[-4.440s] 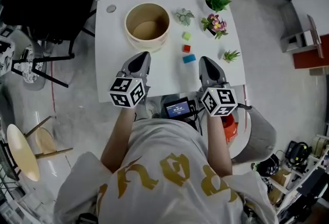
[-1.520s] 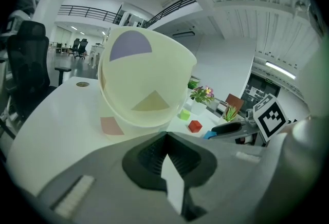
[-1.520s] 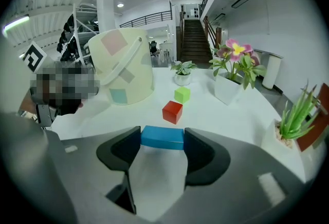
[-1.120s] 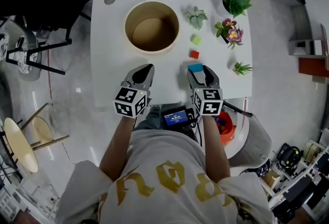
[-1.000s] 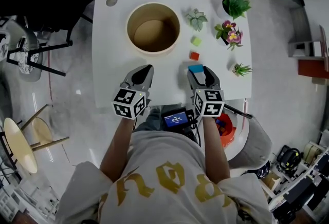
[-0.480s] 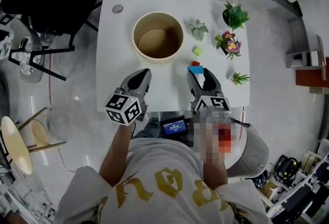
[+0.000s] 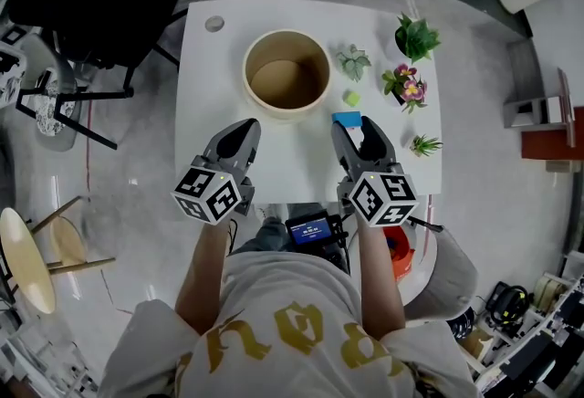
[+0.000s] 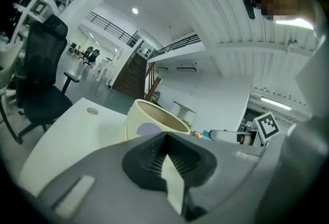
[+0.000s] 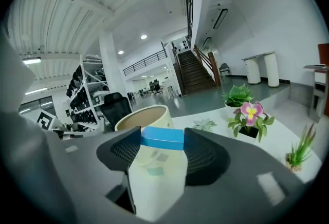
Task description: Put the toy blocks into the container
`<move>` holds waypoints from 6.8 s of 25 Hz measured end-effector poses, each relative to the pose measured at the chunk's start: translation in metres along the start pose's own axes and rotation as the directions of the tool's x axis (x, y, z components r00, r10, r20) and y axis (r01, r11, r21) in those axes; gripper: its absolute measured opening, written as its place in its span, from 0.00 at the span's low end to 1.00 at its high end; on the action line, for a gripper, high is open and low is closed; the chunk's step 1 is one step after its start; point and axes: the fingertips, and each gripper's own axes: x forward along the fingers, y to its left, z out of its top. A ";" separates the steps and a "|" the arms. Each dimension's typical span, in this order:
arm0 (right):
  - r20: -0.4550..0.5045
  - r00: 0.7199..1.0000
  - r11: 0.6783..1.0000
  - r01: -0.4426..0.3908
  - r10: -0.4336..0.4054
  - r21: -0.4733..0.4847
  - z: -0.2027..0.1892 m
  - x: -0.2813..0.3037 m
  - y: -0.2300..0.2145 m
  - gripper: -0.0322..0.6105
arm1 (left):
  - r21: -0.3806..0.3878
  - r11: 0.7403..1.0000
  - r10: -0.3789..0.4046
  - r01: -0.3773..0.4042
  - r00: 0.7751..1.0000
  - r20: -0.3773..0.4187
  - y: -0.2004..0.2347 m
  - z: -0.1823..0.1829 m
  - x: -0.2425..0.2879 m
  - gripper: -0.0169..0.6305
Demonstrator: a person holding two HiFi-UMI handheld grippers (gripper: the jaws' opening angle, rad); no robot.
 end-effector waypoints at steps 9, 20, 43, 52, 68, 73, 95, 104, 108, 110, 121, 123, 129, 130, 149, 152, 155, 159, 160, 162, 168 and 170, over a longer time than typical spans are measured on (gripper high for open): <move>0.092 0.995 0.999 -0.035 0.038 -0.028 0.038 0.012 0.033 0.50 | 0.015 1.000 -0.012 0.011 0.999 0.051 0.005 0.035 -0.011 0.03; 0.063 0.993 0.986 -0.090 0.099 -0.138 0.047 0.042 0.059 0.50 | 0.047 0.999 0.008 -0.011 0.999 0.051 0.016 0.050 -0.011 0.03; -0.037 0.989 0.962 -0.145 0.140 -0.230 0.036 0.090 0.058 0.50 | 0.006 0.996 0.089 -0.090 0.995 0.037 0.053 0.053 0.012 0.03; -0.073 0.991 0.949 -0.130 0.114 -0.288 0.024 0.093 0.057 0.50 | 0.044 0.990 0.133 -0.134 0.991 0.014 0.057 0.046 0.008 0.03; -0.041 0.997 0.960 -0.074 0.065 -0.270 0.025 0.068 0.043 0.48 | 0.055 0.993 0.102 -0.102 0.995 0.002 0.037 0.041 0.008 0.03; -0.034 0.999 0.965 -0.039 0.031 -0.259 0.016 0.050 0.034 0.48 | 0.066 0.994 0.088 -0.087 0.996 -0.010 0.026 0.033 0.003 0.03; -0.036 0.993 0.979 0.107 -0.115 -0.175 -0.029 -0.014 -0.008 0.48 | 0.113 0.993 0.027 -0.014 0.994 -0.107 -0.025 -0.018 0.002 0.03; -0.094 0.985 0.979 0.132 -0.148 -0.156 -0.053 -0.003 -0.035 0.48 | 0.124 0.991 0.062 -0.041 0.984 -0.165 -0.018 -0.047 0.021 0.03; -0.132 0.978 0.979 0.141 -0.161 -0.150 -0.067 0.002 -0.046 0.47 | 0.116 0.992 0.067 -0.045 0.980 -0.188 -0.014 -0.058 0.028 0.03; -0.149 0.975 0.978 0.146 -0.168 -0.146 -0.074 0.003 -0.051 0.47 | 0.118 0.992 0.067 -0.043 0.977 -0.203 -0.013 -0.064 0.033 0.03; -0.231 0.955 0.978 0.158 -0.186 -0.134 -0.107 0.017 -0.073 0.47 | 0.122 0.991 0.082 -0.049 0.955 -0.286 -0.004 -0.100 0.051 0.03; -0.242 0.952 0.978 0.158 -0.187 -0.133 -0.111 0.020 -0.075 0.47 | 0.121 0.991 0.084 -0.050 0.951 -0.299 -0.002 -0.105 0.053 0.03; -0.274 0.943 0.979 0.156 -0.186 -0.127 -0.122 0.028 -0.084 0.47 | 0.117 0.992 0.072 -0.035 0.941 -0.331 -0.004 -0.117 0.061 0.03; -0.278 0.942 0.980 0.156 -0.185 -0.126 -0.123 0.029 -0.086 0.46 | 0.119 0.992 0.068 -0.029 0.939 -0.338 -0.006 -0.119 0.063 0.03; -0.330 0.931 0.985 0.121 -0.156 -0.123 -0.138 0.055 -0.099 0.45 | 0.062 0.998 0.040 -0.018 0.927 -0.372 -0.009 -0.133 0.082 0.03; -0.334 0.930 0.984 0.115 -0.154 -0.133 -0.139 0.057 -0.099 0.44 | 0.051 0.999 0.037 -0.019 0.930 -0.366 -0.008 -0.133 0.085 0.03; -0.337 0.929 0.983 0.110 -0.155 -0.149 -0.139 0.058 -0.100 0.41 | 0.046 0.999 0.030 -0.015 0.931 -0.364 -0.009 -0.132 0.087 0.03; -0.345 0.925 0.979 0.102 -0.159 -0.177 -0.139 0.059 -0.101 0.35 | 0.036 0.999 0.015 -0.002 0.931 -0.365 -0.012 -0.132 0.089 0.03; -0.345 0.925 0.978 0.101 -0.159 -0.180 -0.139 0.059 -0.101 0.35 | 0.035 0.999 0.015 -0.002 0.931 -0.366 -0.012 -0.133 0.089 0.03; -0.343 0.926 0.978 0.099 -0.158 -0.183 -0.139 0.059 -0.101 0.35 | 0.035 0.999 0.015 -0.003 0.931 -0.366 -0.012 -0.133 0.089 0.03; -0.357 0.926 0.982 0.061 -0.122 -0.176 -0.139 0.060 -0.098 0.34 | 0.041 0.999 0.019 -0.005 0.933 -0.361 -0.011 -0.131 0.089 0.03; -0.361 0.925 0.982 0.055 -0.118 -0.180 -0.139 0.059 -0.098 0.34 | 0.042 0.999 0.019 -0.004 0.933 -0.358 -0.012 -0.129 0.089 0.03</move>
